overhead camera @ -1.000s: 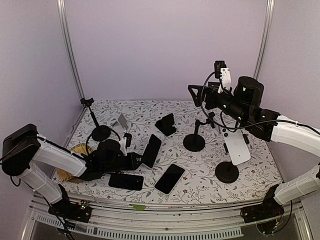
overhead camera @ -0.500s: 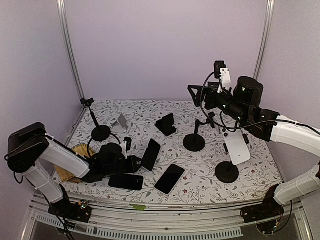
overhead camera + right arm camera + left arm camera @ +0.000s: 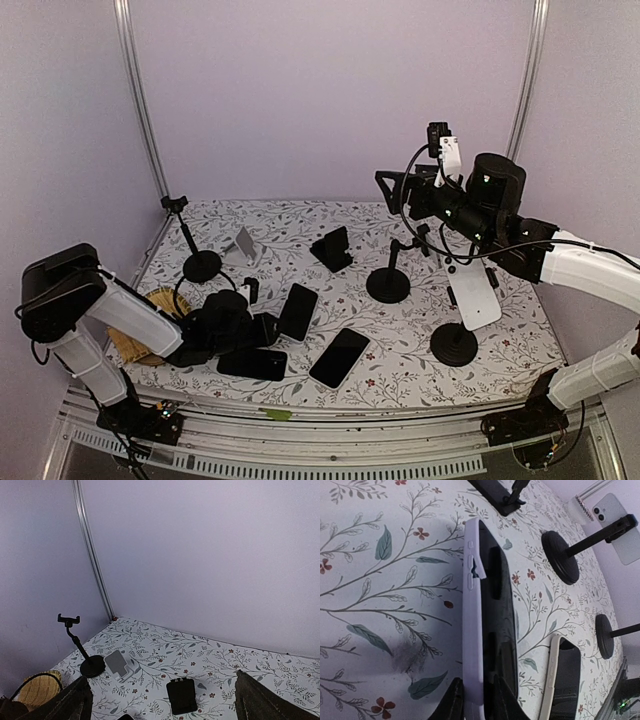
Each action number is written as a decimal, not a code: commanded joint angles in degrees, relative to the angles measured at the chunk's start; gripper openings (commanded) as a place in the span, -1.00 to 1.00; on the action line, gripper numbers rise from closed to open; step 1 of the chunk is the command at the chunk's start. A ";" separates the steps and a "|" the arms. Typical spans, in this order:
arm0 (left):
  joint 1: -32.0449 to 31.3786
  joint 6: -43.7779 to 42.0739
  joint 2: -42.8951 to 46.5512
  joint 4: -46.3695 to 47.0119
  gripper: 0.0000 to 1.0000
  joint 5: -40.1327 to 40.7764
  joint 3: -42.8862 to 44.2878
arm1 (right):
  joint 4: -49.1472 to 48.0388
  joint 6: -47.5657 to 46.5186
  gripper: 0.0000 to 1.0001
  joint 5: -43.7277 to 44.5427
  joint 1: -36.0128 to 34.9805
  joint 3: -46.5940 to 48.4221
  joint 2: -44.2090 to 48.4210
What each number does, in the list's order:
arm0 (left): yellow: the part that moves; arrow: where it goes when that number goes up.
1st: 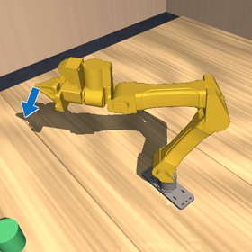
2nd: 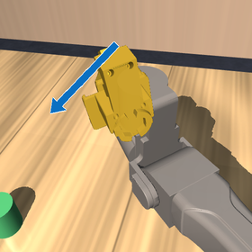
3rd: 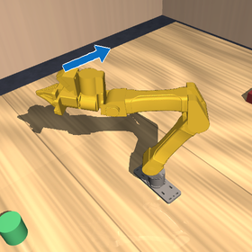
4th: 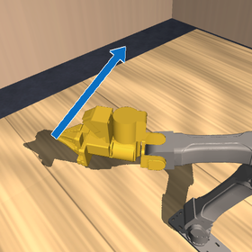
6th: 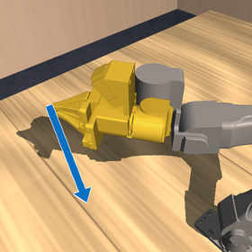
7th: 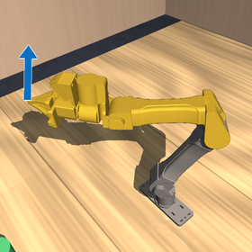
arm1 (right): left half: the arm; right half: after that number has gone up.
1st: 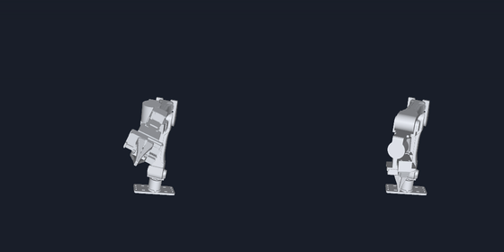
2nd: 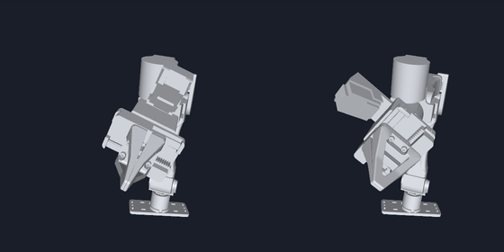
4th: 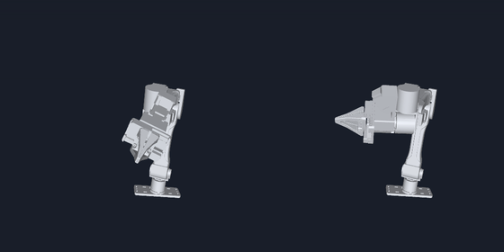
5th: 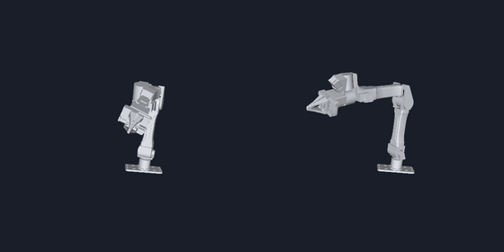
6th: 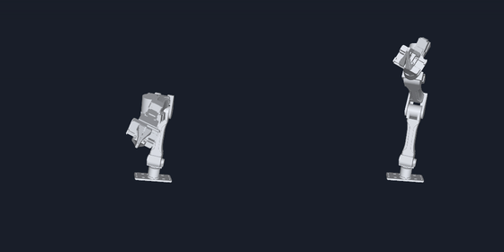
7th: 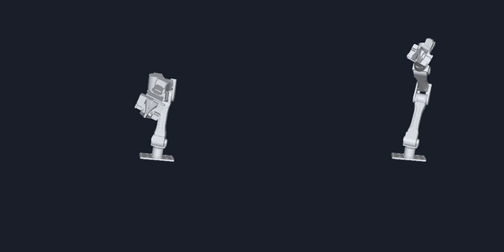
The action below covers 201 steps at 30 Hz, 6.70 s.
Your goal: Remove the phone from the phone stand
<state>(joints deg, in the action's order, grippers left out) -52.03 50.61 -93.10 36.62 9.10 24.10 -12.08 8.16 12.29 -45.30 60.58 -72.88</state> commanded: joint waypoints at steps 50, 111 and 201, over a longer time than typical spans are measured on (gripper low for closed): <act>-11.13 -25.79 27.50 -0.09 0.86 -6.02 -1.47 | 29.33 16.19 0.98 5.72 0.30 -2.85 18.97; -0.79 -34.93 -44.15 -21.91 0.79 -71.73 90.20 | 42.39 33.52 0.98 -6.56 0.21 -27.14 50.12; -15.02 -25.89 -12.90 2.33 -1.00 -31.21 43.42 | 46.50 54.53 0.98 -14.03 0.17 -17.78 38.00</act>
<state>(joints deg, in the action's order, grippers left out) -64.58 30.15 -108.77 38.28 -28.23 69.78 28.91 58.30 2.42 -45.30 41.28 -31.64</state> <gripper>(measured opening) 0.095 0.989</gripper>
